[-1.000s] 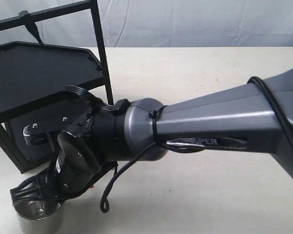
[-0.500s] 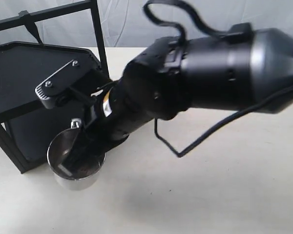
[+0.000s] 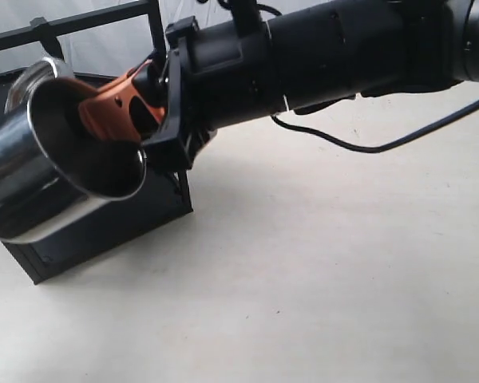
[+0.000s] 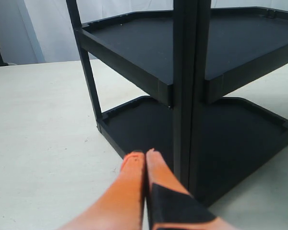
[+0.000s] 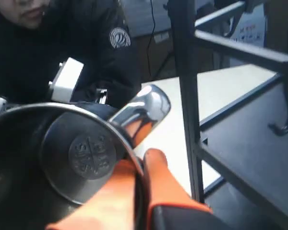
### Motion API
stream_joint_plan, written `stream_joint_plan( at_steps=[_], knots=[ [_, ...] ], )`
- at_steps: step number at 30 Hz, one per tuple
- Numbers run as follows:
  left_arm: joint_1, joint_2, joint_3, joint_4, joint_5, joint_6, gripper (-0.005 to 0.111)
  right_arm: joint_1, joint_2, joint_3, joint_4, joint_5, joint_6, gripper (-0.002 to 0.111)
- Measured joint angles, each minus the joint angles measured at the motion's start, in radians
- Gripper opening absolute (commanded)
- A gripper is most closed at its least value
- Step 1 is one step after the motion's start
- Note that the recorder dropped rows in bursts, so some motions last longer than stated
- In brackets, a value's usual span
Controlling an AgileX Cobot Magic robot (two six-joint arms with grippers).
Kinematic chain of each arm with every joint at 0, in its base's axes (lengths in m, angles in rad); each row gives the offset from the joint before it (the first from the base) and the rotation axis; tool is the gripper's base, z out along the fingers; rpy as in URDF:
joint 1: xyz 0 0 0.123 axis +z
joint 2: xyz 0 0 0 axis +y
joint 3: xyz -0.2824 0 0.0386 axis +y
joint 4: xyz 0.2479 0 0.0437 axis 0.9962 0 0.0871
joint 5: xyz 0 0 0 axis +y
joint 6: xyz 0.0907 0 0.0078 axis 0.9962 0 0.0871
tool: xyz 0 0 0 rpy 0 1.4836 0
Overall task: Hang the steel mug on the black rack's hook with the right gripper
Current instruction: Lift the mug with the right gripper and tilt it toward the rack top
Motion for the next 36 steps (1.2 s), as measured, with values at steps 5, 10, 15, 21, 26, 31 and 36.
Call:
stream_joint_plan(
  at_steps=[5,10,15,21,26,31,36],
  knots=[
    [0.000,0.000,0.000,0.000,0.000,0.000,0.000,-0.021,0.048,0.000,0.105,0.039,-0.104,-0.001],
    [0.000,0.000,0.000,0.000,0.000,0.000,0.000,-0.021,0.114,0.000,0.163,0.078,-0.202,-0.001],
    [0.000,0.000,0.000,0.000,0.000,0.000,0.000,-0.021,0.161,-0.014,0.169,0.078,-0.231,-0.001],
    [0.000,0.000,0.000,0.000,0.000,0.000,0.000,-0.021,0.180,-0.051,0.171,0.068,-0.258,-0.001],
    [0.000,0.000,0.000,0.000,0.000,0.000,0.000,-0.021,0.181,-0.080,0.173,0.023,-0.268,-0.001],
    [0.000,0.000,0.000,0.000,0.000,0.000,0.000,-0.021,0.181,-0.087,0.178,0.007,-0.281,-0.001],
    [0.000,0.000,0.000,0.000,0.000,0.000,0.000,-0.042,0.204,-0.087,0.178,0.081,-0.288,-0.001]
  ],
)
